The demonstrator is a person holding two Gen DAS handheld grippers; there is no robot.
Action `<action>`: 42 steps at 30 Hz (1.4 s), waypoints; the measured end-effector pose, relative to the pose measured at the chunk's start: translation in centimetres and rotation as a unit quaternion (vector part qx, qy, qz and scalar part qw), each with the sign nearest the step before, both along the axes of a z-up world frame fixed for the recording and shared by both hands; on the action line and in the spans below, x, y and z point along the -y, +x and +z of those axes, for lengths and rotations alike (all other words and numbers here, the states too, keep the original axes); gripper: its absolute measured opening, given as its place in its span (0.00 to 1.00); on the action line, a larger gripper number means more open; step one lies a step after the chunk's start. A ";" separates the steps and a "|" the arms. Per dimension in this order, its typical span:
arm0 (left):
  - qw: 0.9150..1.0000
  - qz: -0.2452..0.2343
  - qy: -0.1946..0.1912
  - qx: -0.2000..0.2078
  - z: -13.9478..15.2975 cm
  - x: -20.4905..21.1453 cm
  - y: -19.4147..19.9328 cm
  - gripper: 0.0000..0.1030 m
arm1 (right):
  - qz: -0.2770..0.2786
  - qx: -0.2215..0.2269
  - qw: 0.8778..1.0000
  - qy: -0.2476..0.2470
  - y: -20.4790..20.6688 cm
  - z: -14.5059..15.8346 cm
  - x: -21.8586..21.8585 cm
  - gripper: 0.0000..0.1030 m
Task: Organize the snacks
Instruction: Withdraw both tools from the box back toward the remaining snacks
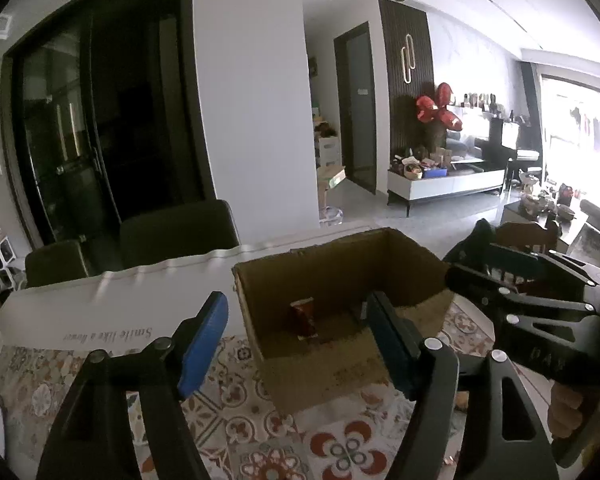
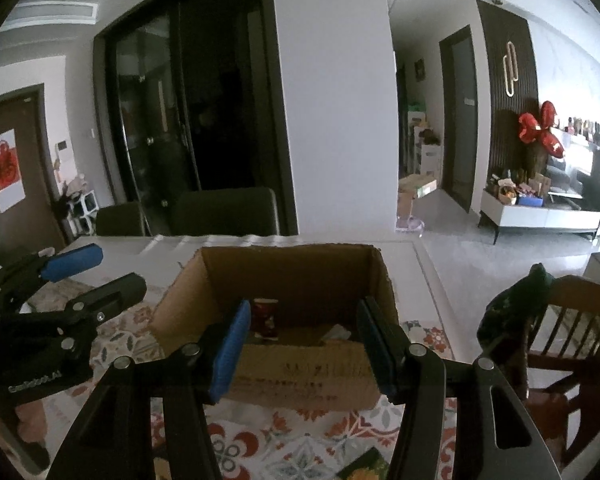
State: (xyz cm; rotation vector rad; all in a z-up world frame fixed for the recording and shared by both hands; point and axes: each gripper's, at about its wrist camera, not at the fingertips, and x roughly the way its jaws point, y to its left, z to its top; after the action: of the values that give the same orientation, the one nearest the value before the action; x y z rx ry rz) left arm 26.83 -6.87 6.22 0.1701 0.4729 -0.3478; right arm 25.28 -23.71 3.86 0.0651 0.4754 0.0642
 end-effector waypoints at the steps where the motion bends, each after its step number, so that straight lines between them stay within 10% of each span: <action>1: 1.000 -0.001 0.001 0.002 0.0 -0.1 -0.5 0.72 | -0.003 0.004 1.000 0.000 -0.5 0.1 -0.1 0.55; 19: 0.999 -0.024 0.027 0.017 -2.2 -0.6 -8.0 0.74 | -0.013 0.017 1.000 -0.018 -8.7 -1.0 -1.0 0.55; 42: 0.995 -0.062 0.042 -0.059 -8.7 -0.8 -11.9 0.74 | -0.002 -0.062 0.997 -0.043 -12.6 -7.2 -1.5 0.55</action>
State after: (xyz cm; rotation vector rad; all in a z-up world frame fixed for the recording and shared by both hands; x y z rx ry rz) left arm 14.88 -6.08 -2.47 0.2620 0.5947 -0.4617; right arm 12.73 -22.17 -3.33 -0.0145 0.6022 0.0348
